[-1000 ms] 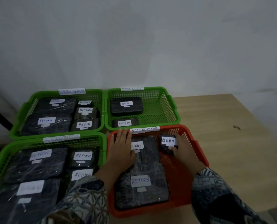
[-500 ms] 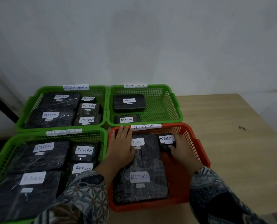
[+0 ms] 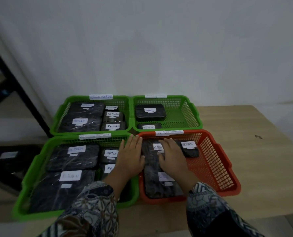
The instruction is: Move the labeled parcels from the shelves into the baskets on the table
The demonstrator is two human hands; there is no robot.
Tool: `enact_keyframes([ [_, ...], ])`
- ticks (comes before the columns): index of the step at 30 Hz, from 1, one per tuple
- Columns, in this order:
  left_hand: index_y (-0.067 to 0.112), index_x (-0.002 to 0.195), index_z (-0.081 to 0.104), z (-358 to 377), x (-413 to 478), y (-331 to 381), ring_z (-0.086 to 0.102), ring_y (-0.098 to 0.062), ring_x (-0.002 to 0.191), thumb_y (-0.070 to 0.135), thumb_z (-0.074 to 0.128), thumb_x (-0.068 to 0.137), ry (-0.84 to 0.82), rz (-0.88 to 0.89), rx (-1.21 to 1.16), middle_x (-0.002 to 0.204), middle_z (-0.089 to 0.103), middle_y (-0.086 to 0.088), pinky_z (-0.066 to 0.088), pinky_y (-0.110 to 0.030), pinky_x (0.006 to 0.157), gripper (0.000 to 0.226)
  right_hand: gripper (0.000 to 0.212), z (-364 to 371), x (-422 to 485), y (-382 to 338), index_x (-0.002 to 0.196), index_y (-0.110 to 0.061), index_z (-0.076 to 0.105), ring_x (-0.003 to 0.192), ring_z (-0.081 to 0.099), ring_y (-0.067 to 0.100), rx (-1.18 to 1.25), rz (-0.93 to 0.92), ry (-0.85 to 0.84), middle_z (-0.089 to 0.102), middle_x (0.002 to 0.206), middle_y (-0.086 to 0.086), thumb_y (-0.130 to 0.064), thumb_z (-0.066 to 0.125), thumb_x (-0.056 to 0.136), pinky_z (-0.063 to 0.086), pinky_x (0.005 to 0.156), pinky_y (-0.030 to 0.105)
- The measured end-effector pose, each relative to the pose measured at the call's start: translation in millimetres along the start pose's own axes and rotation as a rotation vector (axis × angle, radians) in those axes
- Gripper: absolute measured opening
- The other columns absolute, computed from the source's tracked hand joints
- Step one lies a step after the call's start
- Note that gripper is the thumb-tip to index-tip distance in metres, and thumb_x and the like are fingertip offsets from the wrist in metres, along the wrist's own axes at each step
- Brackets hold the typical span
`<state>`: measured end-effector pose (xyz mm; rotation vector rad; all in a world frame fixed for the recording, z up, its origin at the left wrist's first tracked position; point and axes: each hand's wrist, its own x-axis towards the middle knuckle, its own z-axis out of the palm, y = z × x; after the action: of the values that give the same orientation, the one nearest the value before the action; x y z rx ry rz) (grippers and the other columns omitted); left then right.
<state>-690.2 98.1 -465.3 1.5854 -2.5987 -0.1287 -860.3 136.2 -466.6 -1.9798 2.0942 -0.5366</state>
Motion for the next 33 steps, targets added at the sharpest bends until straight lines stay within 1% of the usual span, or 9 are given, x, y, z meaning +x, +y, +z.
enact_keyframes([
  [2,0.010,0.149,0.006,-11,-19,-19,-0.002,-0.024,0.144,0.039,0.029,0.094,0.001,-0.016,0.007,0.158,0.005,-0.008,0.002,-0.044,0.116,0.066,0.052,8,-4,-30,0.143,-0.015,0.037,0.144,0.018,0.025,-0.015,-0.065,-0.011,0.032,0.152,0.008,-0.028,0.048,0.094,0.019,0.117,0.042],
  [5,0.011,0.150,0.006,-27,-53,-56,-0.005,-0.022,0.144,0.037,0.033,0.096,0.005,-0.067,-0.008,0.158,0.004,-0.006,0.000,-0.044,0.116,0.066,0.053,21,-9,-81,0.143,-0.013,0.037,0.144,0.018,0.027,-0.040,-0.145,-0.007,0.032,0.152,0.009,-0.028,0.048,0.093,0.018,0.118,0.042],
  [10,0.011,0.150,0.003,-44,-121,-129,-0.006,-0.023,0.144,0.037,0.033,0.096,0.019,-0.207,0.019,0.158,0.002,-0.006,0.000,-0.044,0.116,0.067,0.053,47,-22,-168,0.143,-0.013,0.036,0.144,0.018,0.028,-0.034,-0.249,-0.027,0.032,0.152,0.010,-0.028,0.045,0.093,0.017,0.118,0.044],
  [13,0.011,0.149,0.002,-54,-163,-170,-0.005,-0.023,0.144,0.040,0.028,0.094,0.029,-0.274,0.059,0.158,0.002,-0.006,0.002,-0.044,0.116,0.068,0.053,66,-32,-221,0.145,-0.015,0.033,0.145,0.015,0.027,-0.022,-0.313,-0.063,0.029,0.153,0.008,-0.030,0.043,0.095,0.014,0.118,0.043],
  [17,0.012,0.150,0.003,-64,-217,-223,-0.005,-0.022,0.144,0.038,0.034,0.095,0.047,-0.371,0.068,0.158,0.003,-0.005,0.003,-0.043,0.115,0.068,0.054,95,-46,-292,0.143,-0.013,0.037,0.143,0.020,0.029,-0.022,-0.438,-0.088,0.033,0.151,0.010,-0.032,0.040,0.093,0.017,0.117,0.042],
  [21,0.011,0.149,0.003,-71,-273,-272,-0.005,-0.022,0.144,0.039,0.027,0.094,0.054,-0.475,0.087,0.158,0.003,-0.005,0.003,-0.042,0.116,0.067,0.054,127,-62,-363,0.146,-0.013,0.030,0.145,0.014,0.025,0.004,-0.541,-0.146,0.026,0.154,0.008,-0.029,0.042,0.096,0.010,0.118,0.040],
  [24,0.009,0.149,0.001,-76,-312,-309,-0.005,-0.024,0.144,0.036,0.031,0.095,0.035,-0.579,0.101,0.158,0.001,-0.008,0.005,-0.043,0.116,0.067,0.056,151,-72,-414,0.148,-0.016,0.027,0.146,0.012,0.022,0.018,-0.630,-0.197,0.024,0.155,0.005,-0.031,0.041,0.096,0.009,0.119,0.038],
  [27,0.009,0.149,0.002,-76,-345,-344,-0.003,-0.025,0.144,0.036,0.033,0.096,0.049,-0.691,0.078,0.158,0.002,-0.010,0.004,-0.043,0.116,0.067,0.056,174,-79,-461,0.148,-0.016,0.025,0.146,0.010,0.021,0.022,-0.719,-0.263,0.022,0.156,0.004,-0.031,0.041,0.097,0.007,0.118,0.037],
  [33,0.009,0.149,0.003,-72,-388,-420,-0.003,-0.025,0.144,0.034,0.035,0.096,0.074,-0.830,0.023,0.158,0.002,-0.009,0.002,-0.042,0.115,0.067,0.055,224,-65,-544,0.148,-0.017,0.024,0.147,0.007,0.019,0.021,-0.823,-0.359,0.020,0.157,0.004,-0.031,0.040,0.097,0.006,0.119,0.036],
])
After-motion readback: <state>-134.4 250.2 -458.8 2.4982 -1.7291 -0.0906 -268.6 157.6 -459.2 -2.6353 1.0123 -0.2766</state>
